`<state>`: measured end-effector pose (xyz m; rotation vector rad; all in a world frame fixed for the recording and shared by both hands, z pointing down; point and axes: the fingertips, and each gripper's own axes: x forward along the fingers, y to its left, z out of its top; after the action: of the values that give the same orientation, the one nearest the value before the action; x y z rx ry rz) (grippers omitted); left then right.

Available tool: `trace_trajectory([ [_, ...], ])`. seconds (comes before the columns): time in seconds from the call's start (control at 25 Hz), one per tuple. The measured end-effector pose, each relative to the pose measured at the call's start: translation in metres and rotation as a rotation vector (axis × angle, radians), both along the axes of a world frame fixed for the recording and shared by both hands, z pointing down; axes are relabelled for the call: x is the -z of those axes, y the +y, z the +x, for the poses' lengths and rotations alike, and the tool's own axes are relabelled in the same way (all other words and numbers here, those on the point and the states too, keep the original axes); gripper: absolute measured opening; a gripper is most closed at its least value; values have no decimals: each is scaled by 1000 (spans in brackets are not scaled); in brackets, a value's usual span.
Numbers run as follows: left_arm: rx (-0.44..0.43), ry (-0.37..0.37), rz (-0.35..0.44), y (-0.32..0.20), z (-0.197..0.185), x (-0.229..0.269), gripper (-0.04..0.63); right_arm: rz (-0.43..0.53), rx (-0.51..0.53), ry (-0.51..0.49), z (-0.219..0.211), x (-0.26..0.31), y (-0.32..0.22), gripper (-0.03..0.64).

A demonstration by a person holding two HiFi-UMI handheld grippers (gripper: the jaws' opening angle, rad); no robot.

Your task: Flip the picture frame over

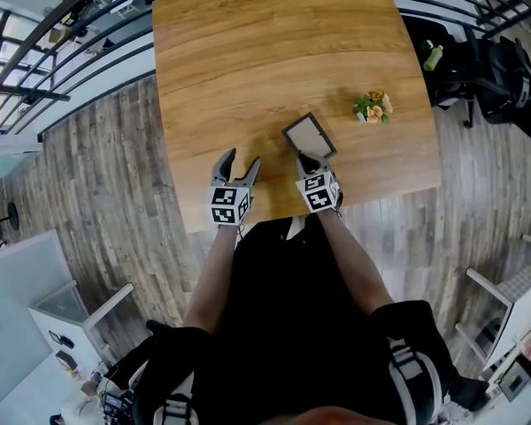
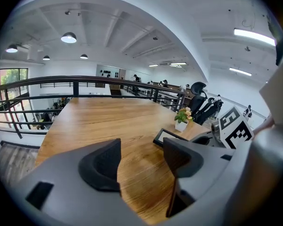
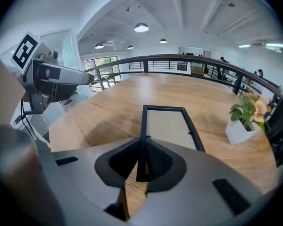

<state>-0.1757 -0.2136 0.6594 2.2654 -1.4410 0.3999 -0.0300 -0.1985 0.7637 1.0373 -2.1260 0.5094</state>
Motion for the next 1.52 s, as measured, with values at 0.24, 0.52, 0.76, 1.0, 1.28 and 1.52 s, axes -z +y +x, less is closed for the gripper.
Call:
trace_trajectory([
  [0.24,78,74,-19,0,19,3,295,36,83,-21,9,24,-3,48],
  [0.52,169,247,-29,-12,48,20,295,104,204,-64,11,62,-2,48],
  [0.76,191,371,-59,-22,82,28,295,138,257,-109,24,90,2,48],
  [1.0,256,615,-82,-29,101,30,295,171,319,-154,26,116,8,48],
  [1.28,282,702,-89,-23,108,32,293,192,392,-173,29,127,22,48],
  [1.52,276,786,-80,-9,109,36,158,189,442,-195,28,129,37,48],
])
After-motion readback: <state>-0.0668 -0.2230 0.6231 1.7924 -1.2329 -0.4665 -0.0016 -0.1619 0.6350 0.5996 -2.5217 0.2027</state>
